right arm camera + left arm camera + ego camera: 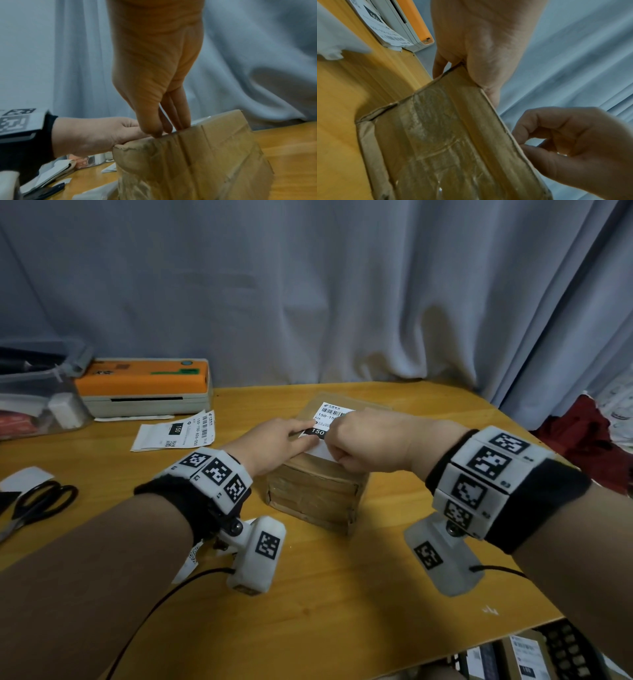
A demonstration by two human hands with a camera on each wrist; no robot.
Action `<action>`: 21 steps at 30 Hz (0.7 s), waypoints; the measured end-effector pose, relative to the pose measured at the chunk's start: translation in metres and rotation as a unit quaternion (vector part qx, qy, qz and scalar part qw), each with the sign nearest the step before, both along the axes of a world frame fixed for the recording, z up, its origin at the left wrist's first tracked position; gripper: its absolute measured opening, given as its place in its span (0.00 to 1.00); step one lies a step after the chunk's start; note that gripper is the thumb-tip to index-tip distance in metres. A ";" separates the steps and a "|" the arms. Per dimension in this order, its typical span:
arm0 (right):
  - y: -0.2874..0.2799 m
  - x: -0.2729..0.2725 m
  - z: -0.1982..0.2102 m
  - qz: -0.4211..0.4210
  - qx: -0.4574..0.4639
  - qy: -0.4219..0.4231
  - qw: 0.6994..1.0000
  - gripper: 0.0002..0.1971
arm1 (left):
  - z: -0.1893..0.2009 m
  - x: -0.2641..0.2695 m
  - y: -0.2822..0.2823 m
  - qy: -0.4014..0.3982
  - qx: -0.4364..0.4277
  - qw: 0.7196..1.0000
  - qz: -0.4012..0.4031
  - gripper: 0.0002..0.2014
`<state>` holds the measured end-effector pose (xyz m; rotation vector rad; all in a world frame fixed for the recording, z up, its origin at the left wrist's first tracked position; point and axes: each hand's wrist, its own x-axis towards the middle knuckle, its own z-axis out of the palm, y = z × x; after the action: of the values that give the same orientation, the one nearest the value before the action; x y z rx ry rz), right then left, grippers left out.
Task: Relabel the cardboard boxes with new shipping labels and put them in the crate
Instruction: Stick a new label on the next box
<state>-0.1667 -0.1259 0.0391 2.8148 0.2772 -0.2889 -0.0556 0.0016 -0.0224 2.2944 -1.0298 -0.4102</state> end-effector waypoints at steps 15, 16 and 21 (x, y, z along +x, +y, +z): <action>0.008 0.008 0.007 -0.062 0.010 0.066 0.996 0.03 | 0.004 -0.006 0.003 0.009 0.018 1.000 -0.001 0.26; 0.005 0.007 0.006 -0.064 0.023 0.061 0.996 0.05 | 0.006 -0.007 0.005 0.011 0.025 1.000 -0.008 0.27; -0.010 0.003 0.002 -0.070 0.103 0.014 0.992 0.01 | 0.015 -0.010 0.011 0.040 0.127 0.990 -0.047 0.44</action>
<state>-0.1633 -0.1355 0.0408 3.0434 0.1222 -0.3494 -0.0658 0.0127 -0.0071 2.4337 -1.1024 -0.7021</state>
